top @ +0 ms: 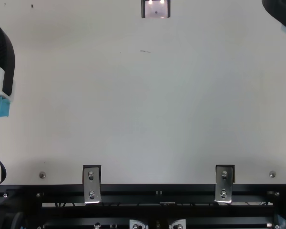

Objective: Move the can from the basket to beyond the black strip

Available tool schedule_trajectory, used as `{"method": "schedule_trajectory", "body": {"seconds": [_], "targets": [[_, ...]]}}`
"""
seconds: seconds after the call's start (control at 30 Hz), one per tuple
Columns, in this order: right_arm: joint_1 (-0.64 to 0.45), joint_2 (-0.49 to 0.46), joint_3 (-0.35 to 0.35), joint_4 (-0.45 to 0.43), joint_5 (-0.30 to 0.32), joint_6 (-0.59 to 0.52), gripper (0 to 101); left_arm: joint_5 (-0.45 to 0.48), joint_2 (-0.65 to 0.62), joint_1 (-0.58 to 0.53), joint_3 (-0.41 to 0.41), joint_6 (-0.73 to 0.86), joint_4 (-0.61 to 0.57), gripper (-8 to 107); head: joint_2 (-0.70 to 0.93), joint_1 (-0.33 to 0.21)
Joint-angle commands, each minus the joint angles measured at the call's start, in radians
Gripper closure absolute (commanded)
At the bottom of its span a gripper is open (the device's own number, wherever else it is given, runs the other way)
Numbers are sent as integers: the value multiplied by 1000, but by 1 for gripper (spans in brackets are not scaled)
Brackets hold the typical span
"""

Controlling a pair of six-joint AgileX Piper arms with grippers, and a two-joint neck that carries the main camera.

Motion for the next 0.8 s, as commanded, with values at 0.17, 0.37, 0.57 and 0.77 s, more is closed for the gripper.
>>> {"method": "schedule_trajectory", "body": {"seconds": [0.17,0.37,0.57,0.77], "targets": [[17,-135,89,19,-18,22,0,0,0,0,0,0,0,9,-36,-5],[31,-261,186,-1,-33,68,0,0,0,0,0,0,0,9,-36,-4],[31,-264,188,1,-33,71,0,0,0,0,0,0,0,9,-36,-4],[31,-265,188,0,-31,72,0,0,0,0,0,0,0,9,-36,-4]]}}
